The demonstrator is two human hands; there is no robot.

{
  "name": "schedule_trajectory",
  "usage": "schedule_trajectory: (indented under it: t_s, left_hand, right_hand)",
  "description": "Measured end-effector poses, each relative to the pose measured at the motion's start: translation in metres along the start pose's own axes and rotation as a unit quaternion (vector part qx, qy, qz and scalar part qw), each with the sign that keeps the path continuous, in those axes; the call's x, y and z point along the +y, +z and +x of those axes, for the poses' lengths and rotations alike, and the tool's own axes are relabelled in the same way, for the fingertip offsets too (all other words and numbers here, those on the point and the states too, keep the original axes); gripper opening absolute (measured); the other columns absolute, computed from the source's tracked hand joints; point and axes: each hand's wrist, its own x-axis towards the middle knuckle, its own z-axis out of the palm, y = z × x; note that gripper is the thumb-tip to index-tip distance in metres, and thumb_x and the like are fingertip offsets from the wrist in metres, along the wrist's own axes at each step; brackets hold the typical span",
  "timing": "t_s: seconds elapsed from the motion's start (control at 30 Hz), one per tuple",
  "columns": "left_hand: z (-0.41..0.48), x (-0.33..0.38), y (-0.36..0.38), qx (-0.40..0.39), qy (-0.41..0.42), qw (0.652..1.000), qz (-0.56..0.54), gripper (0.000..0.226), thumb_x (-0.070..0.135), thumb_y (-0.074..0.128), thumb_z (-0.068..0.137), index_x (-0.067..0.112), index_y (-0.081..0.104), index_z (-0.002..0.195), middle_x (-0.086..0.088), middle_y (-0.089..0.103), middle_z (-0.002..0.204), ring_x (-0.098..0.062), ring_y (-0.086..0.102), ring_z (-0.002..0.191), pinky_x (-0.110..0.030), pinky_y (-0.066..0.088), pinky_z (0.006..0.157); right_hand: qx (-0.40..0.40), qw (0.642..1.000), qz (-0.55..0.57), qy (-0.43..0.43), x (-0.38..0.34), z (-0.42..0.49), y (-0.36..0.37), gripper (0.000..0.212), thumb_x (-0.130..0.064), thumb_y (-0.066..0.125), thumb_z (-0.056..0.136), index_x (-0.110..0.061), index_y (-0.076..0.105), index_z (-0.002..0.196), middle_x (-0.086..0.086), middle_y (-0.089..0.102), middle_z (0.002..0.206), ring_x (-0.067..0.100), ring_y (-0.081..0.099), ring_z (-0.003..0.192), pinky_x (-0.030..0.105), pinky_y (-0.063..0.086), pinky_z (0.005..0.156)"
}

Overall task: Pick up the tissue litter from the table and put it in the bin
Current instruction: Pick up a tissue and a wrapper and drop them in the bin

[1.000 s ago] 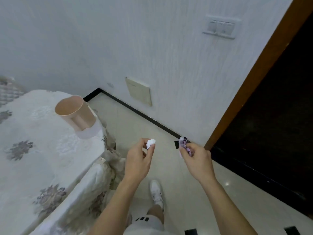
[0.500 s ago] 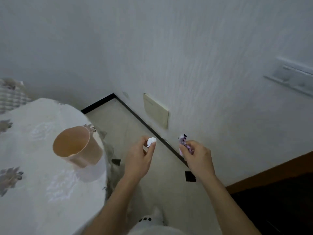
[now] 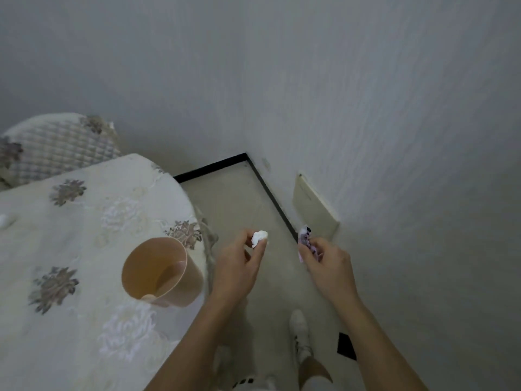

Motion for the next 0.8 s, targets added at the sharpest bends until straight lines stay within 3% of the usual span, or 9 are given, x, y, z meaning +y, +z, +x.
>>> schedule_trajectory:
  t_s: [0.13,0.3,0.5,0.7,0.8]
  left_hand:
    - [0.025,-0.003,-0.016,0.046,-0.044,0.998,-0.004,0.012,0.042,0.056,0.096,0.031,0.058,0.092,0.000,0.069,0.070,-0.018,0.063,0.051,-0.046,0.056,0.056]
    - [0.048,-0.007,-0.044,0.155,-0.128,0.979,-0.026,0.010,0.037,0.057,0.097,0.028,0.060,0.101,0.013,0.073,0.083,-0.009,0.068,0.056,-0.040,0.060,0.061]
    - [0.037,-0.023,-0.073,0.301,-0.182,0.936,0.023,0.014,0.037,0.058,0.096,0.024,0.061,0.099,0.000,0.069,0.068,-0.010,0.064,0.052,-0.043,0.055,0.058]
    - [-0.001,-0.038,-0.100,0.428,-0.244,0.868,0.064,0.012,0.039,0.062,0.093,0.029,0.064,0.099,0.011,0.069,0.074,-0.003,0.065,0.067,-0.016,0.047,0.059]
    - [-0.016,-0.043,-0.107,0.437,-0.270,0.851,0.109,0.013,0.044,0.059,0.094,0.032,0.062,0.097,0.011,0.066,0.069,-0.003,0.062,0.065,-0.021,0.049,0.057]
  right_hand:
    - [-0.077,0.996,-0.006,-0.048,-0.021,0.052,0.029,0.013,-0.038,0.064,0.092,-0.027,0.063,0.085,-0.010,0.063,0.070,0.003,0.059,0.066,0.023,0.039,0.055]
    - [-0.180,0.976,-0.018,-0.119,-0.057,0.114,0.072,0.019,-0.046,0.060,0.091,-0.027,0.065,0.088,-0.007,0.067,0.073,0.014,0.063,0.070,0.031,0.046,0.061]
    - [-0.307,0.926,-0.017,-0.222,-0.114,0.140,0.130,0.021,-0.044,0.059,0.094,-0.027,0.068,0.099,-0.007,0.070,0.081,0.015,0.065,0.077,0.035,0.052,0.066]
    - [-0.376,0.869,-0.028,-0.321,-0.154,0.109,0.175,0.031,-0.052,0.056,0.094,-0.027,0.054,0.075,-0.007,0.056,0.059,0.014,0.055,0.060,0.030,0.043,0.055]
    - [-0.401,0.847,-0.026,-0.347,-0.166,0.094,0.187,0.042,-0.061,0.048,0.094,-0.026,0.052,0.072,-0.007,0.050,0.055,0.012,0.051,0.057,0.034,0.042,0.054]
